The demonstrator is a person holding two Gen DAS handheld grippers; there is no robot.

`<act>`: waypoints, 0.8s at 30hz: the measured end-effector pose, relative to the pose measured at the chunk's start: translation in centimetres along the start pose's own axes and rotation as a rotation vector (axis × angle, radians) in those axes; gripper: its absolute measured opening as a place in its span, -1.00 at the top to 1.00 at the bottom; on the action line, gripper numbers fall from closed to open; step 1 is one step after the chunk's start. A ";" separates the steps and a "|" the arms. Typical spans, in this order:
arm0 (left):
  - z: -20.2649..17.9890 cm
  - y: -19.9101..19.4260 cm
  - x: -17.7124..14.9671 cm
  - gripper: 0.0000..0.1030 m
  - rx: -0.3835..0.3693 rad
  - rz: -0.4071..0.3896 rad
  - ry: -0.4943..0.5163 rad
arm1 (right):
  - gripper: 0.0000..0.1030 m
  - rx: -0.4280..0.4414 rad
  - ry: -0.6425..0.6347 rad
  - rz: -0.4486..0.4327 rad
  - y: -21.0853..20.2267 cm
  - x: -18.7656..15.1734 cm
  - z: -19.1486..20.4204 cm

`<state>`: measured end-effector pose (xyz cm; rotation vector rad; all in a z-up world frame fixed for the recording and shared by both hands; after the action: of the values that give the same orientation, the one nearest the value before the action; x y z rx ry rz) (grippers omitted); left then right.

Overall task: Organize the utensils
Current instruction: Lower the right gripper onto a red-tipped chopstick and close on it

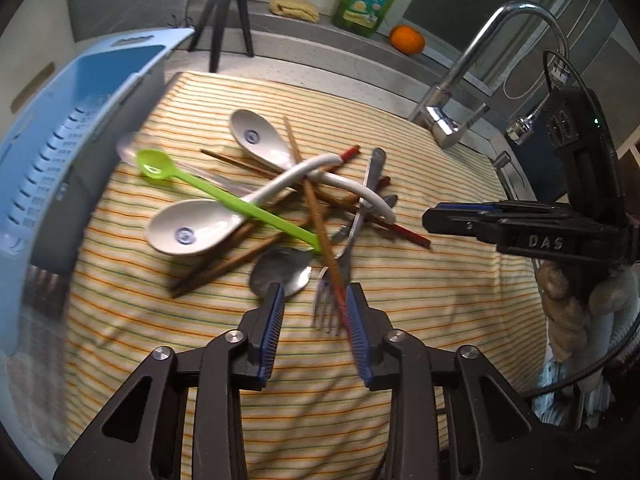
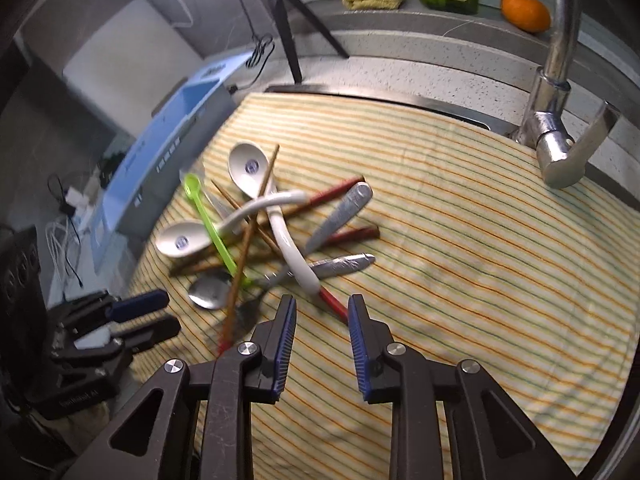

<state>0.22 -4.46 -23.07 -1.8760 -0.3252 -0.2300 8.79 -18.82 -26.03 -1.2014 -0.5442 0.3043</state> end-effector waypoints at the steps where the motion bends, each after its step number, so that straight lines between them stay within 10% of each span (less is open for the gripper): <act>1: -0.2 0.2 -0.1 0.50 -0.007 0.004 -0.001 | 0.59 -0.008 -0.015 0.008 0.2 -0.1 -0.1; 24: -1.9 3.0 0.8 0.59 0.034 0.095 0.010 | 0.61 -0.060 -0.176 0.069 3.1 0.3 0.3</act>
<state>2.02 -7.08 -24.92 -1.8512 -0.2312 -0.1688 9.01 -17.36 -28.77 -1.2598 -0.6693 0.4583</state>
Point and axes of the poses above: each gripper's, at about its wrist camera, not at the fingertips, and y roughly the way its jaws point, z to its left, x to its top, the point moved 5 cm from there along y, roughly the way its jaws point, and after that the axes turned 8 degrees about z, right-handed, at the moved point
